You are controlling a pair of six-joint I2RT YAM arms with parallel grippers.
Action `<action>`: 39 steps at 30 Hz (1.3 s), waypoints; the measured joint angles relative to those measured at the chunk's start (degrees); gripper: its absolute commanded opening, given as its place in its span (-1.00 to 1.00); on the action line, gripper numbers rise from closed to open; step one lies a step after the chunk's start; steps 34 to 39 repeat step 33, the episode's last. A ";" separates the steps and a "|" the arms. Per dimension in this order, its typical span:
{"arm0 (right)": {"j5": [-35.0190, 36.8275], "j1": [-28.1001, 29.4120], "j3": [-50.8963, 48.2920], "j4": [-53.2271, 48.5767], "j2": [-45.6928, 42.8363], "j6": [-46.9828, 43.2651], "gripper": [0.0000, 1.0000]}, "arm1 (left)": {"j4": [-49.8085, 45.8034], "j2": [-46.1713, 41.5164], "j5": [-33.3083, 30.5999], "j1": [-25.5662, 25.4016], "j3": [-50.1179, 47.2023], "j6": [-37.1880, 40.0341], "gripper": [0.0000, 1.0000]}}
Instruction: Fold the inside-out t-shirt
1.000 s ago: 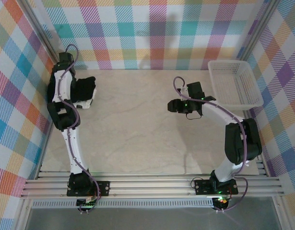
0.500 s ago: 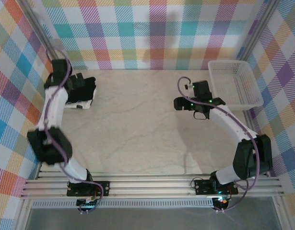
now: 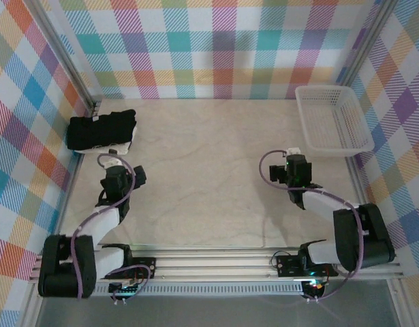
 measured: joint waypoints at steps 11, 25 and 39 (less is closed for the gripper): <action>-11.87 -8.22 -4.26 25.14 9.42 -0.11 0.99 | 21.35 22.75 6.32 -0.83 1.22 5.92 1.00; -16.87 -10.23 -3.89 26.43 10.71 1.55 0.99 | 21.55 22.86 10.67 -1.25 4.28 8.85 1.00; -17.07 -10.23 -3.89 26.56 10.71 1.55 0.99 | 21.55 22.86 11.26 -1.25 4.28 9.05 1.00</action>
